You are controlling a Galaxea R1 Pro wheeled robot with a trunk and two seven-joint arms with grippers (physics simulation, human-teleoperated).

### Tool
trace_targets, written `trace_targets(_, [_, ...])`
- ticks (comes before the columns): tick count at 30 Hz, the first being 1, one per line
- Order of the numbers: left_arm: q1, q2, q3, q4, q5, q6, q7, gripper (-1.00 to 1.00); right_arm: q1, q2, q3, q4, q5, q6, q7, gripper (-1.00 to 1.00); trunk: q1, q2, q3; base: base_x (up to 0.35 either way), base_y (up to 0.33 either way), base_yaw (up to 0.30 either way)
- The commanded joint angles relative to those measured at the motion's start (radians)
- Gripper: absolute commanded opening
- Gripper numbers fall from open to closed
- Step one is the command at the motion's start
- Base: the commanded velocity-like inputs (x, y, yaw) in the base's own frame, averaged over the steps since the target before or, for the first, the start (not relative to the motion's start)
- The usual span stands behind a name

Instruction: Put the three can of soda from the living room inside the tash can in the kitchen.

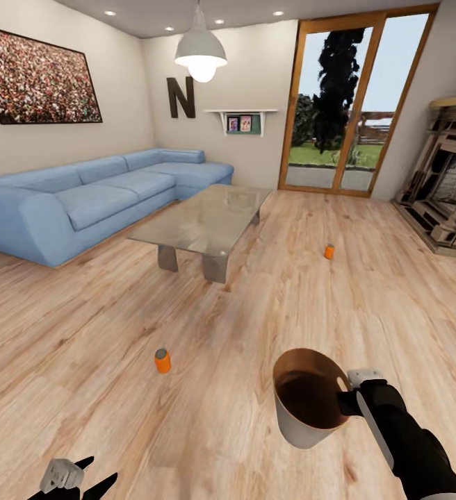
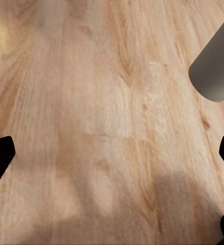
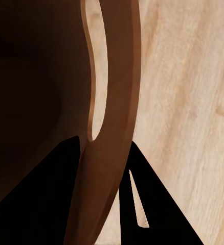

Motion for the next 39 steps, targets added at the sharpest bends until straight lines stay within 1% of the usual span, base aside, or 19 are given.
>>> trace_targets(1, [0.0, 0.0, 0.0, 0.0, 0.0, 0.0, 0.0, 1.0, 0.0, 0.0, 0.0, 0.0, -0.002, 0.0, 0.0, -1.0, 0.0, 0.0, 0.0, 0.258, 0.055, -0.117])
trace_targets(5, [0.0, 0.0, 0.0, -0.001, 0.0, 0.0, 0.0, 1.0, 0.0, 0.0, 0.0, 0.002, -0.002, 0.0, 0.0, -1.0, 0.0, 0.0, 0.0, 0.154, 0.03, -0.156])
trace_targets(13, [0.0, 0.0, 0.0, 0.0, 0.0, 0.0, 0.0, 1.0, 0.0, 0.0, 0.0, 0.003, -0.002, 0.0, 0.0, -1.0, 0.0, 0.0, 0.0, 0.021, 0.004, -0.198])
trace_targets(18, [0.0, 0.0, 0.0, 0.0, 0.0, 0.0, 0.0, 1.0, 0.0, 0.0, 0.0, 0.003, -0.002, 0.0, 0.0, -1.0, 0.0, 0.0, 0.0, 0.064, 0.001, -0.081])
trace_targets(30, [0.0, 0.0, 0.0, 0.0, 0.0, 0.0, 0.0, 1.0, 0.0, 0.001, 0.0, 0.003, -0.002, 0.0, 0.0, -1.0, 0.0, 0.0, 0.0, 0.301, 0.003, -0.01])
trace_targets(39, [0.0, 0.0, 0.0, 0.0, 0.0, 0.0, 0.0, 1.0, 0.0, 0.001, 0.0, 0.003, -0.002, 0.0, 0.0, -1.0, 0.0, 0.0, 0.0, 0.339, 0.076, 0.0])
